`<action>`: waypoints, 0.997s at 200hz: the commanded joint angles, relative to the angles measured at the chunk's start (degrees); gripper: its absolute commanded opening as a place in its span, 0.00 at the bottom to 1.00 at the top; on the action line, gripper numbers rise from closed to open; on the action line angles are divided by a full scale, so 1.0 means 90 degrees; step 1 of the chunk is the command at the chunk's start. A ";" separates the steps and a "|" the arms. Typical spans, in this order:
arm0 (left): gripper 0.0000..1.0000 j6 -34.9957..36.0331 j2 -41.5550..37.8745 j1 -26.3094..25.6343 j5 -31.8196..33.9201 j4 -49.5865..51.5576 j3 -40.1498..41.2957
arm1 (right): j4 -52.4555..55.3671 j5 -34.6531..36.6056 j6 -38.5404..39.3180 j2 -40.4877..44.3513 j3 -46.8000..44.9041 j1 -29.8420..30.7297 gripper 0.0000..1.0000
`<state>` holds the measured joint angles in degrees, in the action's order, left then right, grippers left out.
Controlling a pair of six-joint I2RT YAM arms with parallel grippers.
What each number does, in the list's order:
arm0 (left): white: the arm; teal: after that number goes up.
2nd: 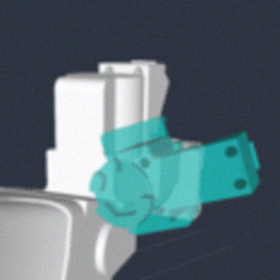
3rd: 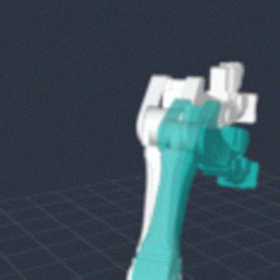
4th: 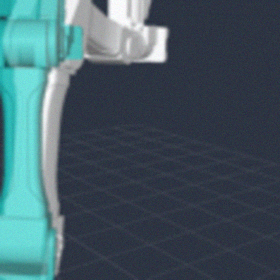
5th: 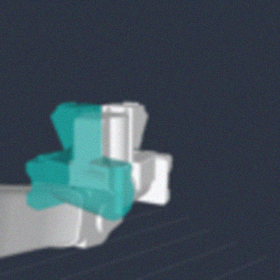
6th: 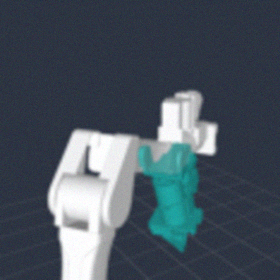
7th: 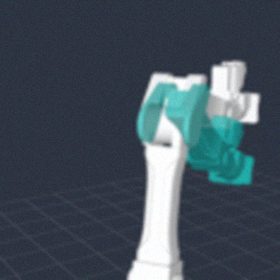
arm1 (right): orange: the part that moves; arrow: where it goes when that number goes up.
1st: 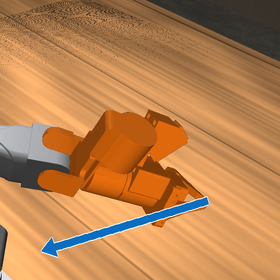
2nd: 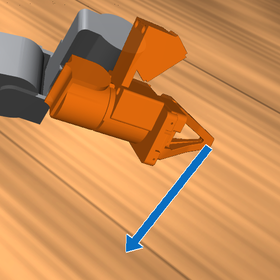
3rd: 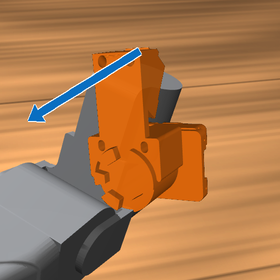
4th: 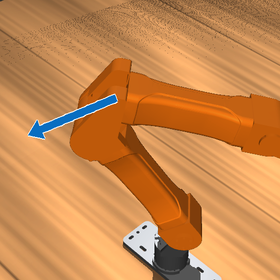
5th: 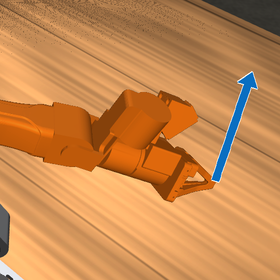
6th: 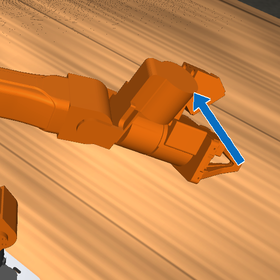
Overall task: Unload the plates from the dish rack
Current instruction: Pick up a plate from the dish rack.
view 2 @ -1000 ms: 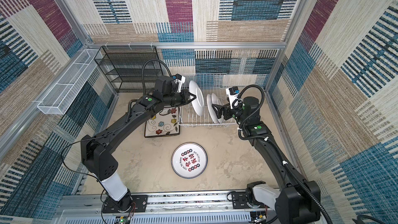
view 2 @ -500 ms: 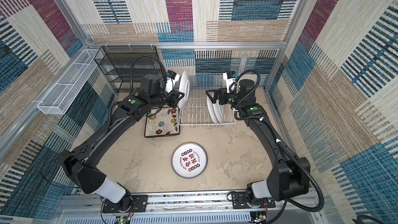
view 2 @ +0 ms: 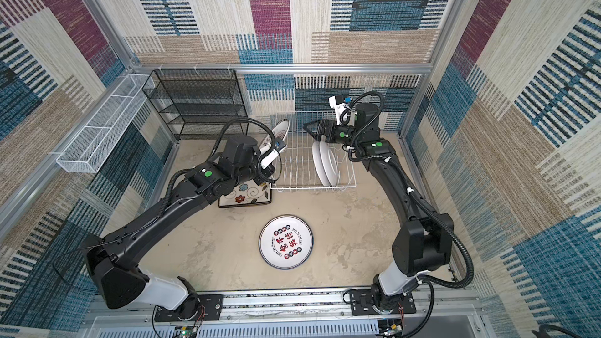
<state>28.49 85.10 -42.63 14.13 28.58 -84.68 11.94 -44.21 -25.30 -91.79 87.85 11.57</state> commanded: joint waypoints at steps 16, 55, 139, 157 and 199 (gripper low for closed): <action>0.00 0.1686 0.0185 -0.0456 0.1539 -0.1154 0.0468 | 0.0478 -0.0053 -0.0127 -0.0315 0.0391 0.0201 0.89; 0.00 0.2659 0.0287 -0.0850 0.2208 -0.2408 0.1004 | 0.1325 0.0415 0.0023 -0.0810 0.0977 0.0428 0.78; 0.00 0.3348 0.0286 -0.1025 0.2569 -0.3410 0.1498 | 0.1824 0.0707 0.0093 -0.1202 0.1310 0.0651 0.61; 0.00 0.3338 0.0310 -0.1028 0.2563 -0.3425 0.1524 | 0.1696 0.0517 -0.0029 -0.1210 0.1258 0.0656 0.50; 0.00 0.3336 0.0414 -0.1029 0.2623 -0.3488 0.1540 | 0.1661 0.0215 -0.0138 -0.1309 0.1290 0.0657 0.26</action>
<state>57.58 88.49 -51.88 36.32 1.72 -70.74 28.47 -39.81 -25.17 -103.11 99.35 17.41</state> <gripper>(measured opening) 0.083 0.316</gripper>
